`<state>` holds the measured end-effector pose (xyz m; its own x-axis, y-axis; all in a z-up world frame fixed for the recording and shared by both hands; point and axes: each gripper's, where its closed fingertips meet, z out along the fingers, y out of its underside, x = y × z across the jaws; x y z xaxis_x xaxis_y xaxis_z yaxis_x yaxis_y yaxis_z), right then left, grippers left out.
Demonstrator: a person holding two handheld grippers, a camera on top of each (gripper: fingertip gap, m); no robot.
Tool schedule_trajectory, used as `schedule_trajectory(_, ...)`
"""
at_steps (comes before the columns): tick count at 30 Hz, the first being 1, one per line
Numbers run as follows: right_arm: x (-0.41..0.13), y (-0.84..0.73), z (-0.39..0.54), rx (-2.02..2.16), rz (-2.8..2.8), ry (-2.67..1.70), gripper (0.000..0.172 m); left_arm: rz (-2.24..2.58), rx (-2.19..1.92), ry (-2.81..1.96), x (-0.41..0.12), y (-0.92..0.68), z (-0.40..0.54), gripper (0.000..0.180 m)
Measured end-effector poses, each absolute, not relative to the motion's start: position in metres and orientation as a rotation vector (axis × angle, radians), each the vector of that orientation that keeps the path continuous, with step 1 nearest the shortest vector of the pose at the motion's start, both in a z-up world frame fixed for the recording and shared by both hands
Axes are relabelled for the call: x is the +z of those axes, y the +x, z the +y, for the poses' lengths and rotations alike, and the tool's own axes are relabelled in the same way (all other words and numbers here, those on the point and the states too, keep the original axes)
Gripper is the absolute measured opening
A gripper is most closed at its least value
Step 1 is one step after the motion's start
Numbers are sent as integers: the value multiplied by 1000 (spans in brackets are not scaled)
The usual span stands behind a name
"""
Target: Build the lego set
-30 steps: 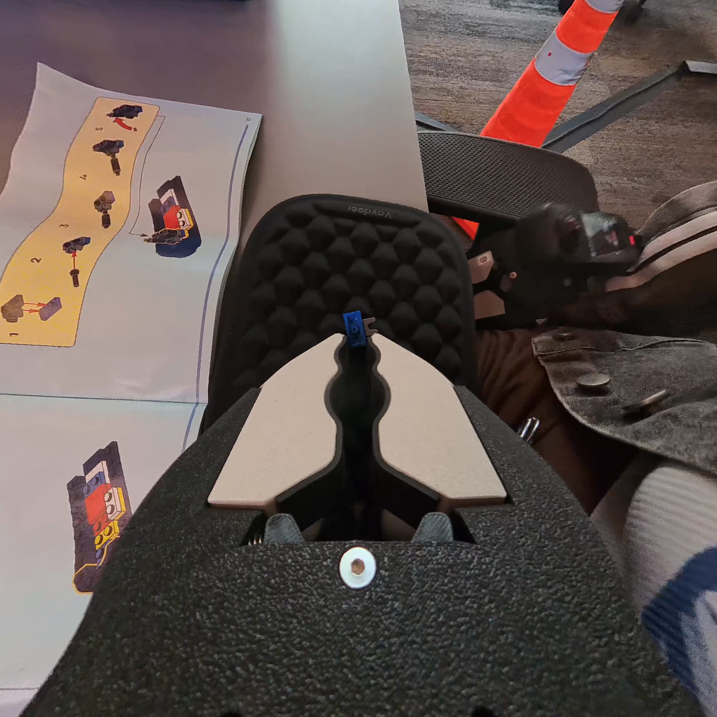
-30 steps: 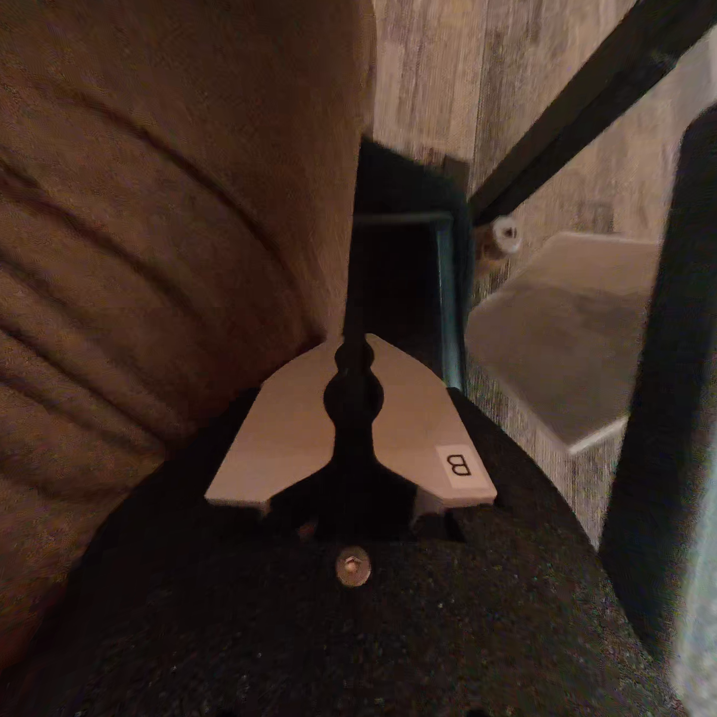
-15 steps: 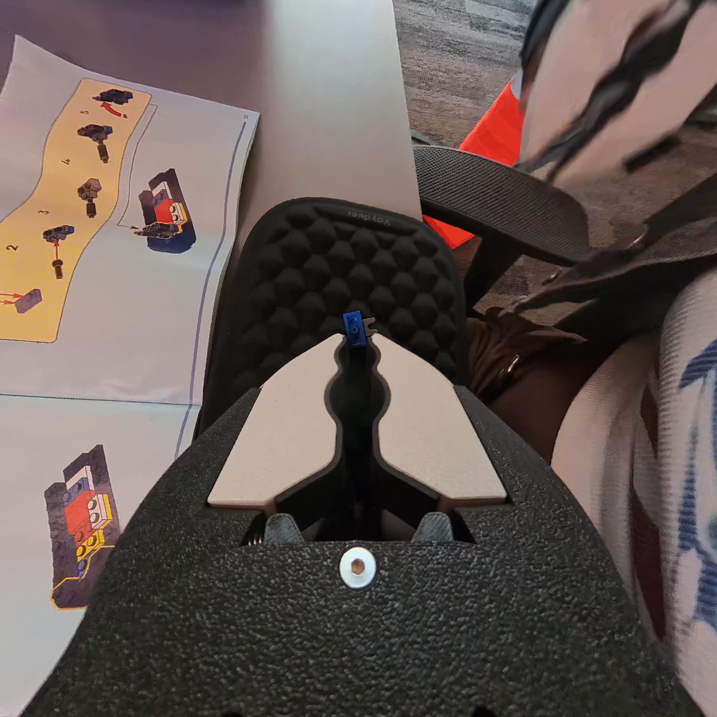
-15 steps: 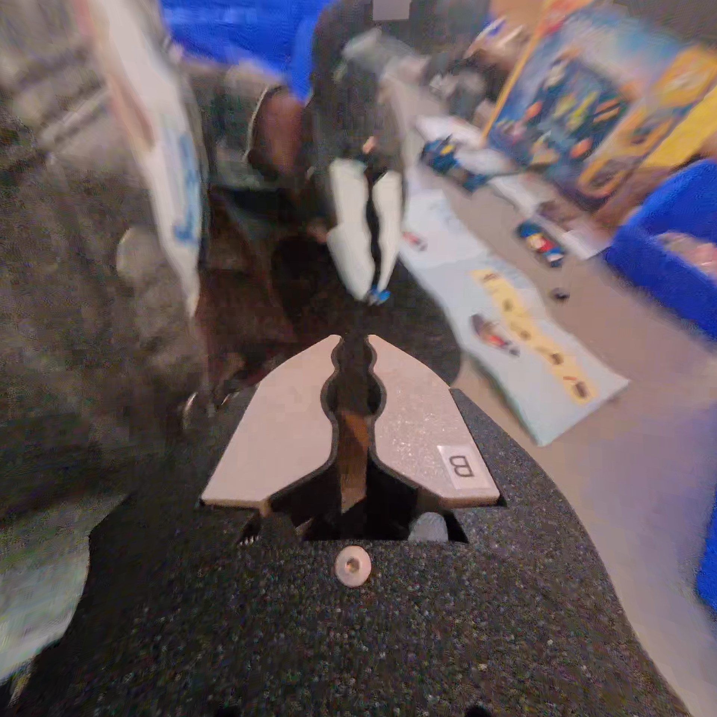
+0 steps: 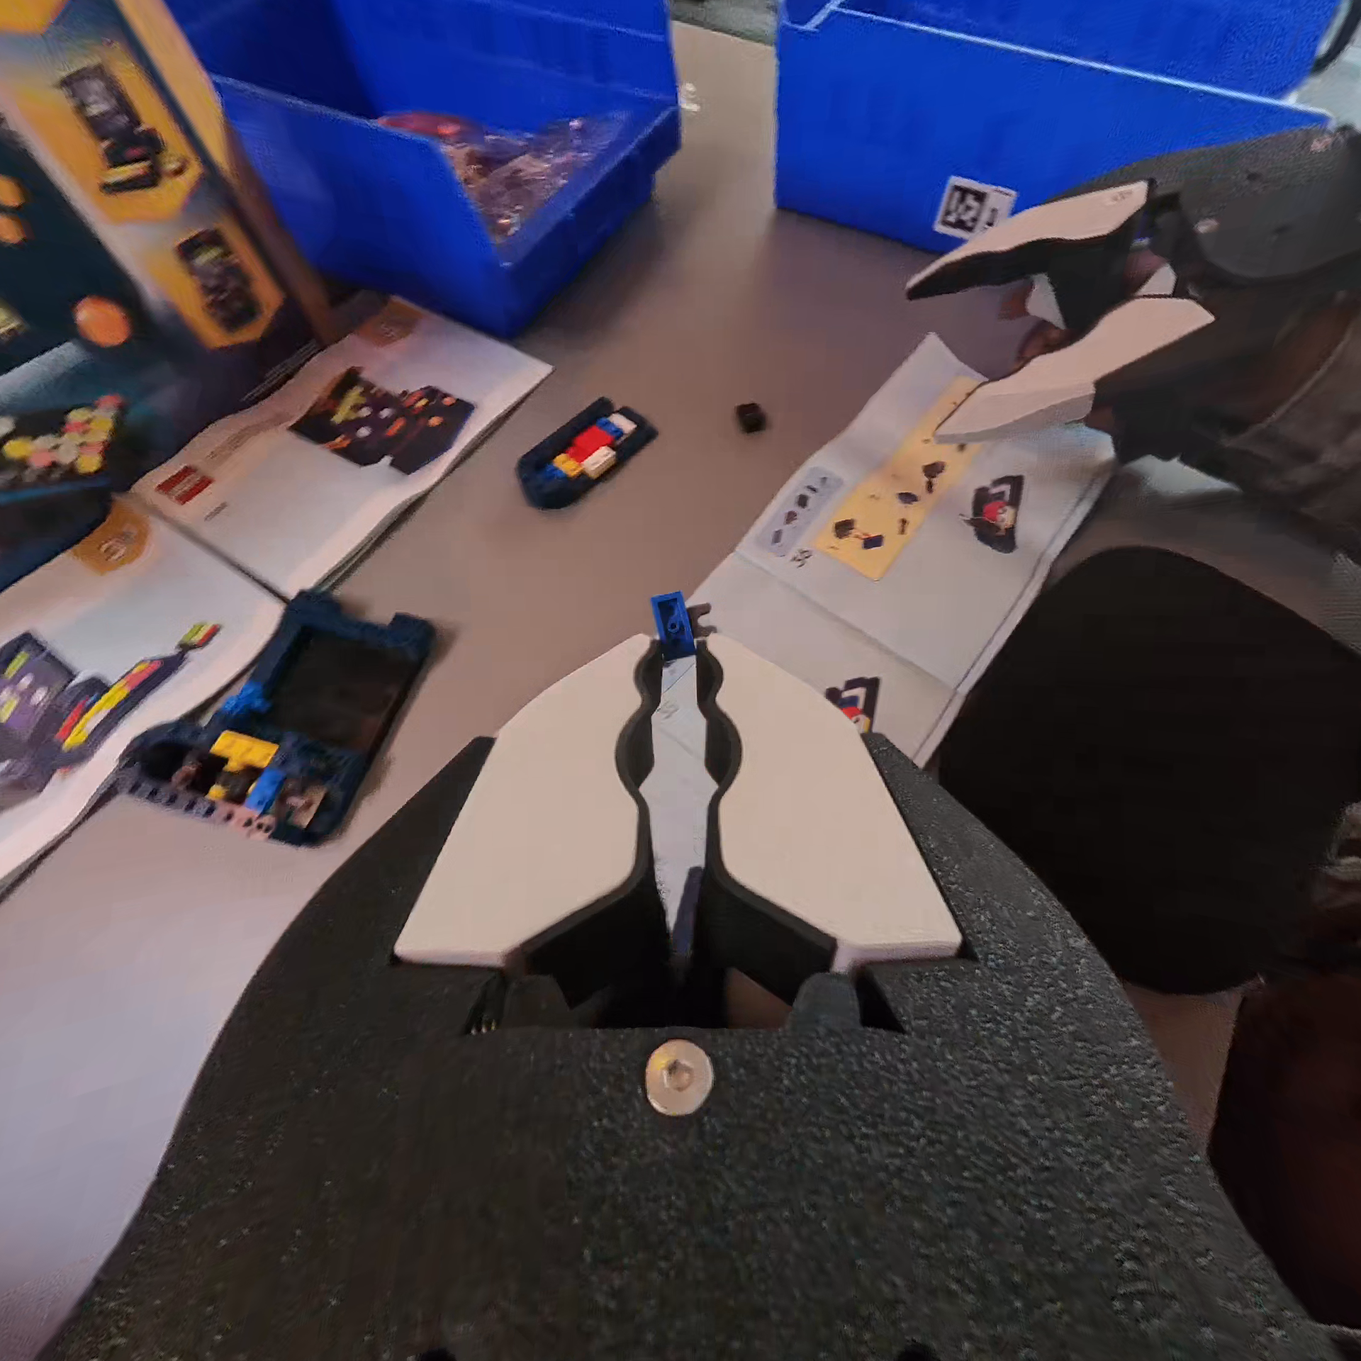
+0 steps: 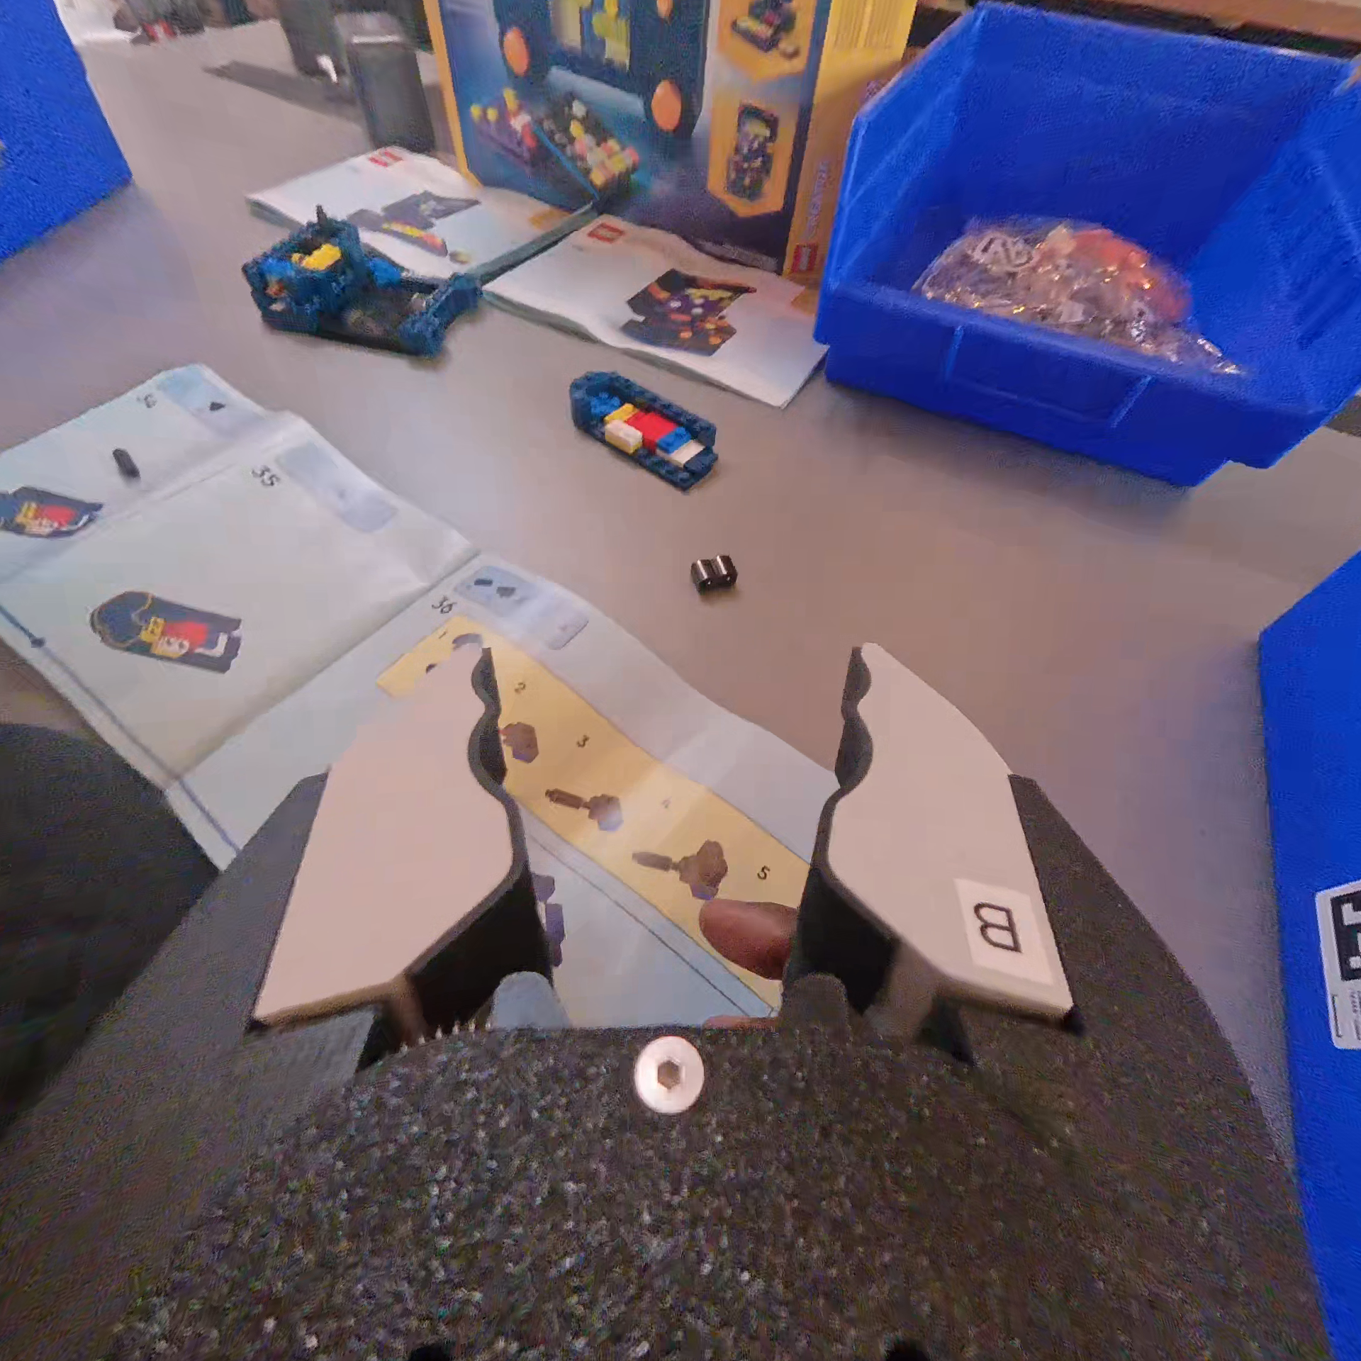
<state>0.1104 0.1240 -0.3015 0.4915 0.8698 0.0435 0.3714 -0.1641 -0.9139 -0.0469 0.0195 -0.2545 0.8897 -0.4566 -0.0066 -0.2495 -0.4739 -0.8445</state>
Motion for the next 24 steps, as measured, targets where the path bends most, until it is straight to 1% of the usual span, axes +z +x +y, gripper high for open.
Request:
schedule_trajectory(3, -295, 113, 127, 597, -989, -1717, 88, 417, -292, -2073, -257, -66, 11, 8)
schedule_trajectory(5, -281, 120, 125, 570, -939, -1654, 85, 395, -316, -2082, -265, -68, 5, 8)
schedule_trajectory(8, -262, 136, 115, 550, -846, -1555, 70, 387, -280, -2074, -277, -73, -3, 9)
schedule_trajectory(10, -263, 147, 107, 521, -831, -1551, 65, 378, -246, -2085, -287, -78, -7, 8)
schedule_trajectory(16, -288, 174, 65, 551, -881, -1672, 61, 376, -176, -2175, -303, -88, -16, 8)
schedule_trajectory(21, -284, 216, 35, 511, -858, -1622, 60, 400, -66, -2333, -329, -90, -20, 9)
schedule_trajectory(22, -283, 226, 27, 507, -858, -1612, 60, 435, -76, -2423, -341, -87, -26, 17)
schedule_trajectory(23, -282, 237, 20, 496, -860, -1606, 60, 458, -83, -2516, -352, -86, -33, 38)
schedule_trajectory(24, -281, 247, 14, 482, -864, -1604, 59, 464, -82, -2568, -357, -85, -37, 49)
